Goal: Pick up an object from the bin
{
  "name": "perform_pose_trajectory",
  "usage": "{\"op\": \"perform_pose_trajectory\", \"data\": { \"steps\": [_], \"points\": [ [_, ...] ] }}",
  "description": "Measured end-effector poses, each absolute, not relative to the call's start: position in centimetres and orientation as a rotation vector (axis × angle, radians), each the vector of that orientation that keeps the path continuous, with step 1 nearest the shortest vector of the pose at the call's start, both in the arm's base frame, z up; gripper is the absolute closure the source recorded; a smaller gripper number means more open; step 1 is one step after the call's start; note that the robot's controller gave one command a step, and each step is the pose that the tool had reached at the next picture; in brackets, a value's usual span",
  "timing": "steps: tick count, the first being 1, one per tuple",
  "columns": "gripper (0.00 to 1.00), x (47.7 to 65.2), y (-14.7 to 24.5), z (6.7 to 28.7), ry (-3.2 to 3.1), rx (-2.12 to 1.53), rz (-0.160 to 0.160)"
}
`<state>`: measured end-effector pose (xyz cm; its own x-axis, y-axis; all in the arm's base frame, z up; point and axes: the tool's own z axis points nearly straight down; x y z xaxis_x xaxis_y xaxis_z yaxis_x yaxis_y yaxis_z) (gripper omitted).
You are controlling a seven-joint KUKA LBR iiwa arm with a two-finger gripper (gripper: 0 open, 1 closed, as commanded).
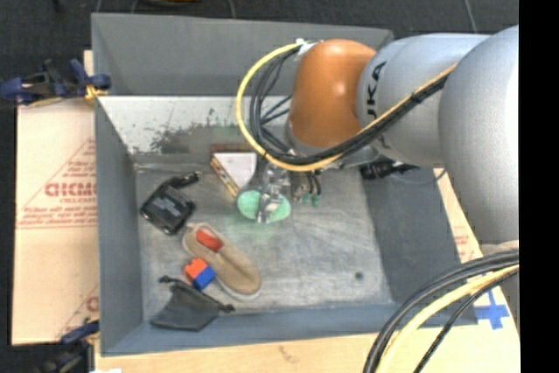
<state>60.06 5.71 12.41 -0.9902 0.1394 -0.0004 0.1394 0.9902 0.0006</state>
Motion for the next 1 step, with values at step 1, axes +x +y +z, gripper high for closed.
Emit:
{"op": "perform_pose_trajectory", "data": {
  "steps": [1],
  "points": [
    [1.0, 58.82, 5.96, 19.12, 3.136, 0.203, -0.001]
  ]
}}
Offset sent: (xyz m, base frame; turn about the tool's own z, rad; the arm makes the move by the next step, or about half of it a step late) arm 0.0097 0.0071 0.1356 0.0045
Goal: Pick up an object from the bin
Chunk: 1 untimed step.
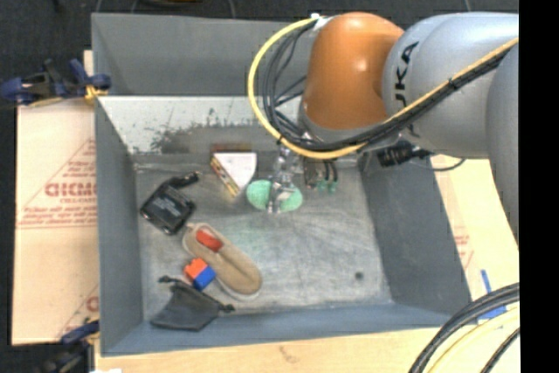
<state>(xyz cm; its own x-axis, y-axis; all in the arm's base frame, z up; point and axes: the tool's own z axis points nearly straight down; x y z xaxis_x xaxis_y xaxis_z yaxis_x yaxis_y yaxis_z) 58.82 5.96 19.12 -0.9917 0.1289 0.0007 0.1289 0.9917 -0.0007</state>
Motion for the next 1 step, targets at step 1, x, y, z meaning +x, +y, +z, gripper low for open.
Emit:
{"op": "perform_pose_trajectory", "data": {
  "steps": [1],
  "points": [
    [1.0, 60.88, 6.25, 25.79, -3.138, -0.22, -0.002]
  ]
}}
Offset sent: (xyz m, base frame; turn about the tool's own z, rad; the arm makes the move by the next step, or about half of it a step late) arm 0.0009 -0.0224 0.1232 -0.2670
